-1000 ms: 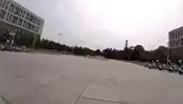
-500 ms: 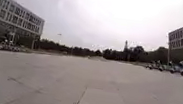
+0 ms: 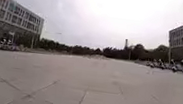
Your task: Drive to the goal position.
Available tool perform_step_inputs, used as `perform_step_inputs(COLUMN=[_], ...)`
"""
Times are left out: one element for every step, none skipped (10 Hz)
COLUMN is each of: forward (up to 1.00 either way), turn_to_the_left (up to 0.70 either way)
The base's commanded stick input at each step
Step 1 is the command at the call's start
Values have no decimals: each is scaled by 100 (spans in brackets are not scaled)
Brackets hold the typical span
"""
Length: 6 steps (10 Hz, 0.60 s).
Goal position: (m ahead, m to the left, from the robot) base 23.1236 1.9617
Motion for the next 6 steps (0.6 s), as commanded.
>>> perform_step_inputs(forward=[50, 50, 50, 50, 50, 50], turn_to_the_left=[0, 0, 0, 0, 0, 0])
